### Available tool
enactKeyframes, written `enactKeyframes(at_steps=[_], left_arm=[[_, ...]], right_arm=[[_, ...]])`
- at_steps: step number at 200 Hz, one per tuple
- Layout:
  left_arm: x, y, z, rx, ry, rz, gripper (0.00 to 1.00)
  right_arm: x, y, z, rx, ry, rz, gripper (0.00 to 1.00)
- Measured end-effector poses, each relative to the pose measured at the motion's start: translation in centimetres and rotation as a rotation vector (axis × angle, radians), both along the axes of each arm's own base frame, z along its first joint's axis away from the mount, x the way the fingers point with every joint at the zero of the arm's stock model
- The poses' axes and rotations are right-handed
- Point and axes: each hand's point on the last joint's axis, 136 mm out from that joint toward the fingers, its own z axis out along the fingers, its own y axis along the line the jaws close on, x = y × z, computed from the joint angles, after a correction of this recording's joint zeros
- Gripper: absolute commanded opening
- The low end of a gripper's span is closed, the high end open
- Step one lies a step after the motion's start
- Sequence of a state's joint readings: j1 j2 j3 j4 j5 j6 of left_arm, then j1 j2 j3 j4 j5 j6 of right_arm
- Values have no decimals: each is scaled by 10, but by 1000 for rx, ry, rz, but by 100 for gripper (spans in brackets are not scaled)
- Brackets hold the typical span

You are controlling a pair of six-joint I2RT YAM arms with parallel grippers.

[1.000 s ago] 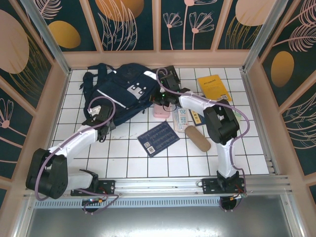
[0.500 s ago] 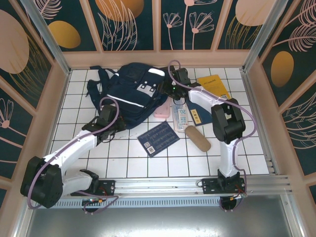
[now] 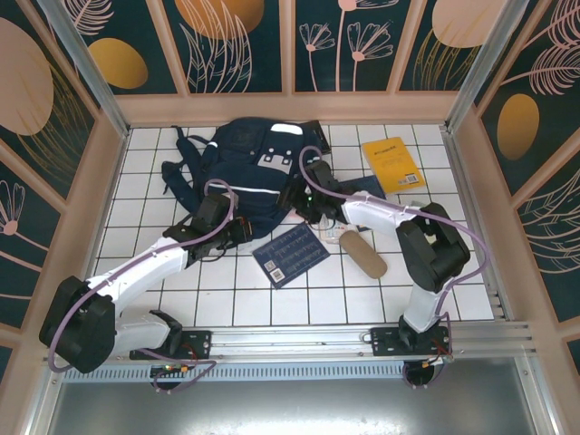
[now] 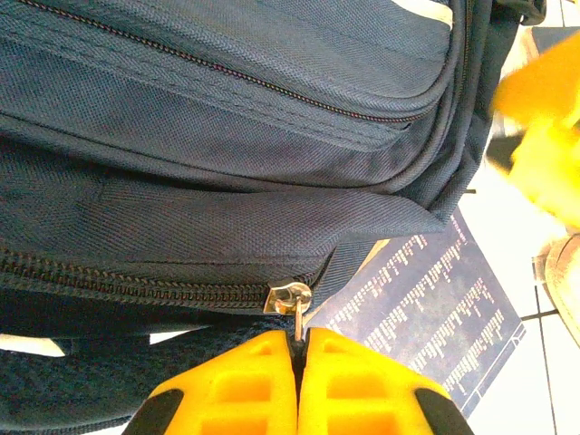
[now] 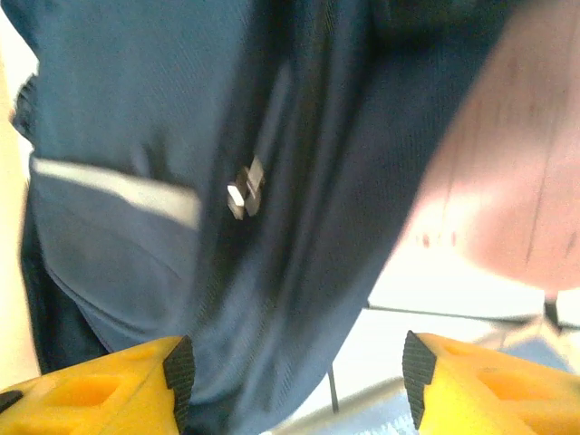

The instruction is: Pack books, pencil case, and school supplies into a backpack

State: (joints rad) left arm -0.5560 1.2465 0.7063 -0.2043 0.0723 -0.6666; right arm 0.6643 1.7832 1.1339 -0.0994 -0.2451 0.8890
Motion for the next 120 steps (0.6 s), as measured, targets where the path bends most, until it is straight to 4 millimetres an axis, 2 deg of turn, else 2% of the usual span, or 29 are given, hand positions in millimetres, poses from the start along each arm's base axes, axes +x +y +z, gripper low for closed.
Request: enactKeyframes(at_steps=[22, 28, 47, 71, 93, 120], left_arm=[[0, 0, 0, 2, -1, 0, 0], [-1, 1, 0, 1, -3, 0, 0], [-4, 3, 1, 2, -11, -1, 0], [-5, 9, 2, 20, -25, 16, 0], [-5, 20, 0, 65, -31, 53, 0], [-3, 42, -5, 155, -37, 126, 0]], right_arm=[[-10, 12, -6, 38, 40, 8, 60], [-10, 17, -6, 51, 42, 12, 57], [-8, 29, -12, 76, 55, 15, 37], [-6, 41, -13, 94, 60, 26, 0], [-4, 43, -8, 84, 62, 20, 0], [1, 36, -8, 26, 51, 3, 0]])
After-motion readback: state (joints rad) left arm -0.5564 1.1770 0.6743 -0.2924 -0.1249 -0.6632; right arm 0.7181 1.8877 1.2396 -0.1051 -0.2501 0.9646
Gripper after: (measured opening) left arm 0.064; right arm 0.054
